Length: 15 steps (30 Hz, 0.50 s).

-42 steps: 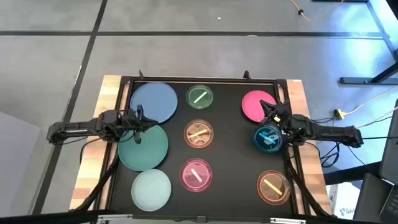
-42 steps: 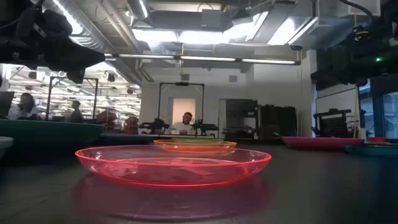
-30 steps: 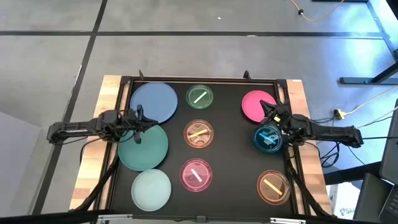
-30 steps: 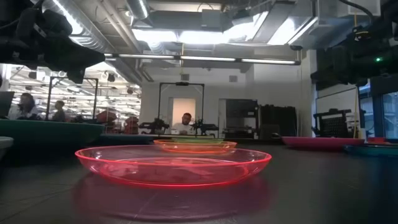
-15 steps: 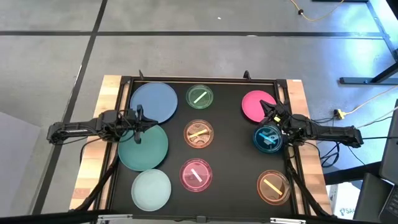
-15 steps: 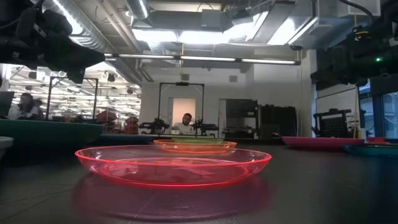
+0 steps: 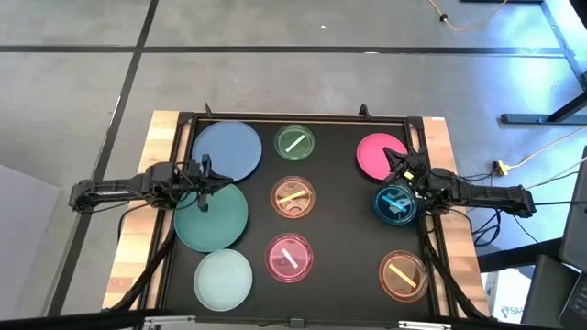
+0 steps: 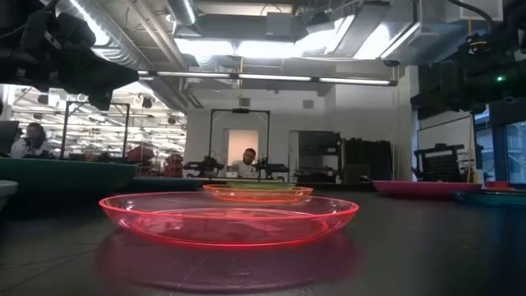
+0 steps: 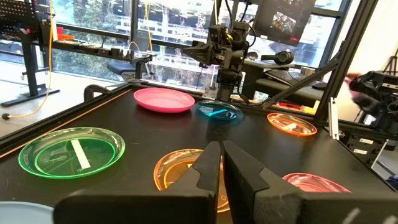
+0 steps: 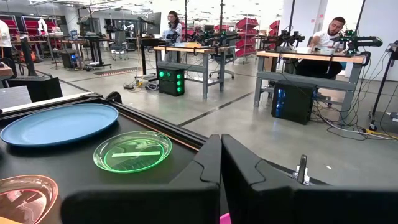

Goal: Stack plastic plates

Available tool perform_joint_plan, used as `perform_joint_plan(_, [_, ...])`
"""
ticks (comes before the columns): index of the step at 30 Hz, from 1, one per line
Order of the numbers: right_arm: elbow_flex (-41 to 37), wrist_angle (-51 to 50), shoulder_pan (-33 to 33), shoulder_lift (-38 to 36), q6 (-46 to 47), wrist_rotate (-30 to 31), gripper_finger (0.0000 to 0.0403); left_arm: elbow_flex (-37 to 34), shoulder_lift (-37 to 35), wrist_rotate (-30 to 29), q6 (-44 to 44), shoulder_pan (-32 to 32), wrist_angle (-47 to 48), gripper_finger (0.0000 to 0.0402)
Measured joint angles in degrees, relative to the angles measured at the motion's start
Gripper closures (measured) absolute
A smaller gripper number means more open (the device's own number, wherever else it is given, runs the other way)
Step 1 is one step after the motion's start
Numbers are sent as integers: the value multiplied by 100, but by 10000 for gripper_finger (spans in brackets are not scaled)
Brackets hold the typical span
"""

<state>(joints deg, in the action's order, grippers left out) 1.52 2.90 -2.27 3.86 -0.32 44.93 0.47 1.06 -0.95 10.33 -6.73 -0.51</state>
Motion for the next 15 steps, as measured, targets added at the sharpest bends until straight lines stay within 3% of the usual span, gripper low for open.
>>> perform_joint_plan(9, [0, 0, -1, 1, -2, -1, 398, -4, 1, -295, -1209, 1, -48, 389])
perform_joint_plan(15, [0, 0, -1, 1, -2, 0, 398, -4, 1, -292, -1002, 0, -622, 389])
